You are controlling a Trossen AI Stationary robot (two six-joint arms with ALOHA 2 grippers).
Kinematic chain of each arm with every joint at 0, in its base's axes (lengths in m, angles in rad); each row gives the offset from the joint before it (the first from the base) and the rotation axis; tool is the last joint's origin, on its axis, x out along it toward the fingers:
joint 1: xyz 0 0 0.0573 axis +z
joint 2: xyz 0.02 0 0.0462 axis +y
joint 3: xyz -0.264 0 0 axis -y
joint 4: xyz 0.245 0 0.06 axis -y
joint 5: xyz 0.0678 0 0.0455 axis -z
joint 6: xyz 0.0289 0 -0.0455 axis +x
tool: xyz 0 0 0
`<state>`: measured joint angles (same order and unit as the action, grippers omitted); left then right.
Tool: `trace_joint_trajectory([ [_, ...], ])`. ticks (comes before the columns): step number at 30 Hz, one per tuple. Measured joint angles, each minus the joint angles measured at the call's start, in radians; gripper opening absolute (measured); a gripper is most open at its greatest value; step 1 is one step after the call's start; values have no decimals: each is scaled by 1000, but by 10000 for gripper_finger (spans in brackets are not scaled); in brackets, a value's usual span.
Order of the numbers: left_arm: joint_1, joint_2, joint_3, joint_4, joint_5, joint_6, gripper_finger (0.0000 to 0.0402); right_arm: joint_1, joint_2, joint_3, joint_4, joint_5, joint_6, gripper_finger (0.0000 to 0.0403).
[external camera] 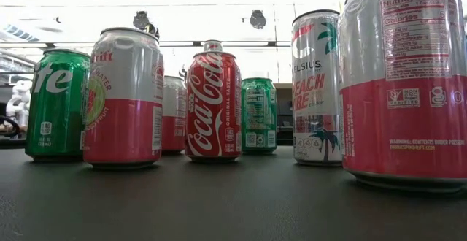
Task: Place canned beverage on shelf
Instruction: Put the top white pink soda can aligned with the other white pink soda can on the shelf
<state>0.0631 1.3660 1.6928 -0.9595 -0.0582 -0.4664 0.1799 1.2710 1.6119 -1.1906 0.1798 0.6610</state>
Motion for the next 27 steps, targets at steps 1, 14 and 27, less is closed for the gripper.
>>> trace_joint_trajectory([
  [1,-2,5,0,-2,0,0,292,0,5,0,-1,12,-7,320],
  [14,-8,90,0,7,-3,34,292,-65,23,0,-193,55,333,320],
  [27,-27,117,0,-87,31,27,292,-139,92,0,-328,25,654,320],
])
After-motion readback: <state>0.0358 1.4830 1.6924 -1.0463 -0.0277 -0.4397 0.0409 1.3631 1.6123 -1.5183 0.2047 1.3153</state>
